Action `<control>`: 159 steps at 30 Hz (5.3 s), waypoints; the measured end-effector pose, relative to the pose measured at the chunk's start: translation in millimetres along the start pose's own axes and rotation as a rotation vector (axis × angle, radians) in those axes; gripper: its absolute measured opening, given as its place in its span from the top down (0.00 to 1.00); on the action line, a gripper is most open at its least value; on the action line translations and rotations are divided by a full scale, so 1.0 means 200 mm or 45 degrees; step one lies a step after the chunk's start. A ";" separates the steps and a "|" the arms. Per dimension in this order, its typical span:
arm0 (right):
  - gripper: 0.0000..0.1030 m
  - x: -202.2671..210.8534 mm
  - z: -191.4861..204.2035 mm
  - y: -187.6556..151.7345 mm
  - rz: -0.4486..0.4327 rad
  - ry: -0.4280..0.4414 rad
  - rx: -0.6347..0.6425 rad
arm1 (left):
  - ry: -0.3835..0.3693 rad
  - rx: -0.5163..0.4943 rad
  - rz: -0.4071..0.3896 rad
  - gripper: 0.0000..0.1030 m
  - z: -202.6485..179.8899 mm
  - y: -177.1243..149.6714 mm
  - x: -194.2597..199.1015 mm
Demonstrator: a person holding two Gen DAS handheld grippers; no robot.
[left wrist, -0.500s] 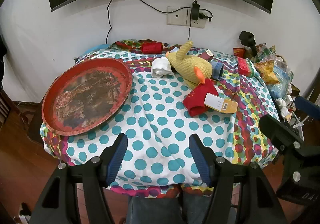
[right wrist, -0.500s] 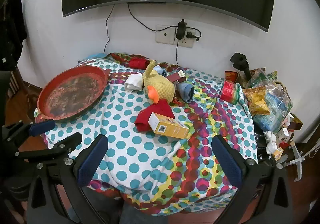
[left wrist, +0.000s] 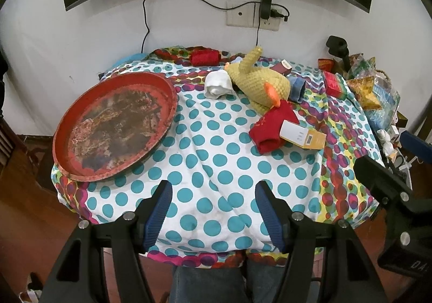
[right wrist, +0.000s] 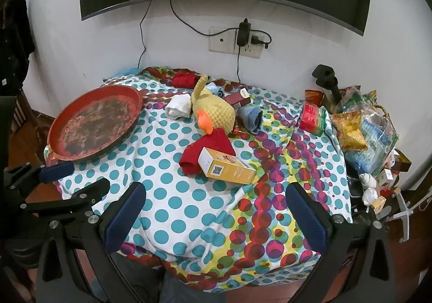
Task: Organize objects
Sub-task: 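Move both tools toward the red sock and yellow box on the table, then grasp the red sock with the left tool while the right tool grasps the yellow box, then carry the red sock with the left tool over the red tray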
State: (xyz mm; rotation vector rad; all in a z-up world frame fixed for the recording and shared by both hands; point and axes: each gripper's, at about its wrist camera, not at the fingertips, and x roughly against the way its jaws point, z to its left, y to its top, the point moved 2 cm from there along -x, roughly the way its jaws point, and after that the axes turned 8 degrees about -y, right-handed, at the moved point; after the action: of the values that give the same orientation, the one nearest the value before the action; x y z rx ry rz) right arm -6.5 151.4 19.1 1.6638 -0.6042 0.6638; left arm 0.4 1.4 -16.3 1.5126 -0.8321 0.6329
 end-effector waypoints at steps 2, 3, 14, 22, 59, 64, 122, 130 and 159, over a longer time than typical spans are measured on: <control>0.00 -0.02 0.01 -0.02 0.002 -0.001 0.004 | -0.001 -0.003 0.008 0.36 0.00 0.00 -0.02; 0.00 -0.02 0.01 -0.02 0.003 -0.001 0.007 | -0.001 -0.007 0.010 0.36 -0.01 0.00 -0.02; 0.00 -0.14 -0.01 -0.04 0.018 0.013 0.013 | -0.014 -0.015 0.061 0.36 -0.01 0.01 -0.15; 0.00 -0.26 -0.05 -0.05 0.016 0.008 0.053 | -0.027 -0.013 0.113 0.36 0.01 0.02 -0.28; 0.65 -0.85 0.02 -0.05 -0.101 0.134 0.480 | -0.334 -0.165 0.157 0.36 -0.12 0.12 -0.76; 0.73 -0.89 -0.09 -0.01 -0.047 0.194 0.323 | -0.313 -0.267 0.111 0.36 -0.20 0.16 -0.78; 0.73 -1.36 -0.52 0.20 0.059 -0.012 -0.315 | -0.175 -0.194 -0.034 0.60 -0.10 0.30 -0.63; 0.73 -1.36 -0.53 0.20 0.061 -0.020 -0.319 | -0.022 -0.105 -0.080 0.60 0.19 0.41 -0.51; 0.73 -1.37 -0.55 0.19 0.062 -0.044 -0.325 | 0.324 0.331 0.055 0.60 1.58 0.71 -0.67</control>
State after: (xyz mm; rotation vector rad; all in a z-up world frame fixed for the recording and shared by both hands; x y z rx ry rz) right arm -237.0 262.6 -133.3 1.4289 -0.7246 0.5684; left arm -216.8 -292.9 -74.7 1.6065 -0.6050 0.9735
